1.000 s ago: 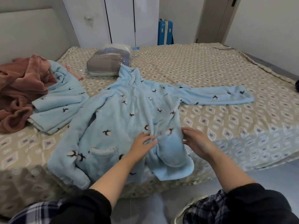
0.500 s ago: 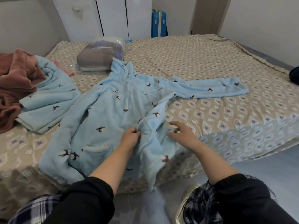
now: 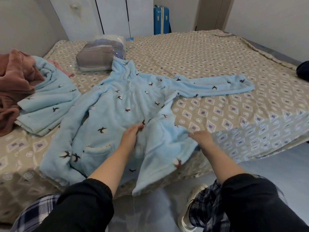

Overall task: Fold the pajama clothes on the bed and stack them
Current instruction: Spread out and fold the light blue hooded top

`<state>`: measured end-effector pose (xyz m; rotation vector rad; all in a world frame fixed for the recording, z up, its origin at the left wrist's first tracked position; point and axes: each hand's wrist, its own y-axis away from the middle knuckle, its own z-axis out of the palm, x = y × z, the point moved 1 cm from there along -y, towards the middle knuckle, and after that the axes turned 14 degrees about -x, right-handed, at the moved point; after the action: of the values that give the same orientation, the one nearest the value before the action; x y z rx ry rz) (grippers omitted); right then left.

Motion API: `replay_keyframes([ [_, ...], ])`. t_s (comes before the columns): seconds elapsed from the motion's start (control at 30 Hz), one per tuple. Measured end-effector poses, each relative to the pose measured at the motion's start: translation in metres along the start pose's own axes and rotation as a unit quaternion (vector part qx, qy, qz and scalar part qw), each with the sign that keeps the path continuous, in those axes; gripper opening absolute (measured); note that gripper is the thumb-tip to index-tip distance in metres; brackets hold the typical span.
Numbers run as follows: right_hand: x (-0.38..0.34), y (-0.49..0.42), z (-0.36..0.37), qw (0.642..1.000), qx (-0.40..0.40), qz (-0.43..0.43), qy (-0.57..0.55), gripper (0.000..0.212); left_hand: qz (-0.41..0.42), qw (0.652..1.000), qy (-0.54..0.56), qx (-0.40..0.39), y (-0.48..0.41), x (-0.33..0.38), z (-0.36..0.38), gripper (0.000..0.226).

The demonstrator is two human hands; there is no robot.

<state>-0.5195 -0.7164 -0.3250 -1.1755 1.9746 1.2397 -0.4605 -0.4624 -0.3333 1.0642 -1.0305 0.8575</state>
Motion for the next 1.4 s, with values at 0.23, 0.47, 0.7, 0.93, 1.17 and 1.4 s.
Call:
replay_keyframes([
  [0.23, 0.004, 0.007, -0.001, 0.998, 0.026, -0.045, -0.042, 0.030, 0.084, 0.780, -0.619, -0.037, 0.011, -0.006, -0.014, 0.060],
  [0.47, 0.004, 0.012, -0.045, 0.998, -0.027, 0.046, 0.017, 0.016, 0.101, 0.820, -0.558, 0.083, 0.009, 0.039, -0.028, 0.029],
  [0.7, 0.016, 0.007, -0.028, 0.975, 0.117, -0.088, 0.165, 0.035, 0.057, 0.853, -0.516, 0.061, 0.011, 0.041, -0.036, 0.024],
  [0.93, -0.005, 0.005, -0.014, 0.993, 0.006, -0.105, 0.060, 0.036, 0.105, 0.882, -0.454, 0.076, 0.014, 0.038, -0.031, 0.024],
  [1.17, 0.029, 0.006, -0.046, 0.955, 0.029, 0.147, 0.256, 0.028, 0.071, 0.874, -0.481, -0.011, 0.013, 0.034, -0.042, 0.023],
  [1.4, 0.001, -0.001, -0.006, 0.958, 0.075, -0.063, 0.270, 0.040, 0.067, 0.874, -0.481, -0.020, 0.012, 0.020, -0.031, 0.023],
])
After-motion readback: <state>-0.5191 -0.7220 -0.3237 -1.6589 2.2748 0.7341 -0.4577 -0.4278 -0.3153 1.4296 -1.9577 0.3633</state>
